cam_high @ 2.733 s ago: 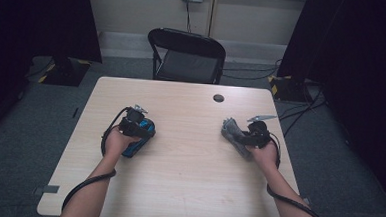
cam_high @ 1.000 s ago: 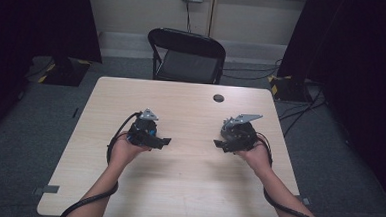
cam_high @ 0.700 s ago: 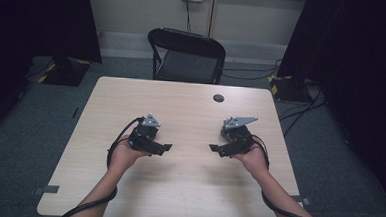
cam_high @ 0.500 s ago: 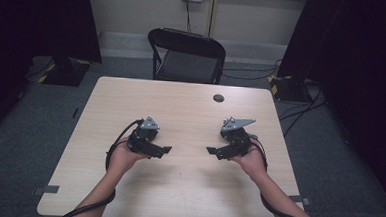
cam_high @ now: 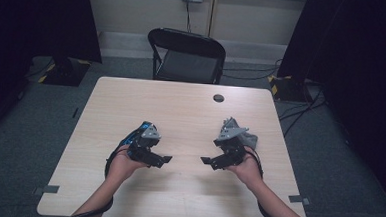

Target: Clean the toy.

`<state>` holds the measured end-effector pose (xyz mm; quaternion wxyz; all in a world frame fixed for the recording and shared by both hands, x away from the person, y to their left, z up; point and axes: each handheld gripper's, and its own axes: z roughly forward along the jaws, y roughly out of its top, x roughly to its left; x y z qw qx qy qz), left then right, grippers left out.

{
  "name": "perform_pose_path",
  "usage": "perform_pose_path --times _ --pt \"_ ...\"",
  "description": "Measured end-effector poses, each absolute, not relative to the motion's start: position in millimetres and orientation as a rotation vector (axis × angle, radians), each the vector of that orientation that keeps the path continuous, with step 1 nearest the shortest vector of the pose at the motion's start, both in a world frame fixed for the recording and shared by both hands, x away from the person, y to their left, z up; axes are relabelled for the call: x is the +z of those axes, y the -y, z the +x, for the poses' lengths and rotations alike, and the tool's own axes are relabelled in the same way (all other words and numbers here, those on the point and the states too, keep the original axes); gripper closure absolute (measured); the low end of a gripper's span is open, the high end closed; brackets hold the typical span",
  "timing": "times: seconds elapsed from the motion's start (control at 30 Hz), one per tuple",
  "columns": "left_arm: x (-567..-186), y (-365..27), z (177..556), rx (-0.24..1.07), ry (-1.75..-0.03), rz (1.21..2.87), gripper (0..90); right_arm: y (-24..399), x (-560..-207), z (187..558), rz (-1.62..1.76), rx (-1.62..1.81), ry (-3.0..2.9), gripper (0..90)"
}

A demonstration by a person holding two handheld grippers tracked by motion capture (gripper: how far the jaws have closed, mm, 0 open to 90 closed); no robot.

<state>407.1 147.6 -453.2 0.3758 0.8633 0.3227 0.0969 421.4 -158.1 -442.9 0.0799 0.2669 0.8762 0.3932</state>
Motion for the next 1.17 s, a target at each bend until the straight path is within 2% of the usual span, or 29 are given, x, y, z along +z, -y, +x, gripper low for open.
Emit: perform_pose_path --times 0.83,1.17 --pt "-493 -127 369 0.247 -0.663 2.332 15.2 150 -489 391 0.71 1.063 -2.701 13.4" --pt "-497 -128 366 0.242 -0.655 2.306 14.7 149 -497 388 0.685 1.056 -2.699 11.9"
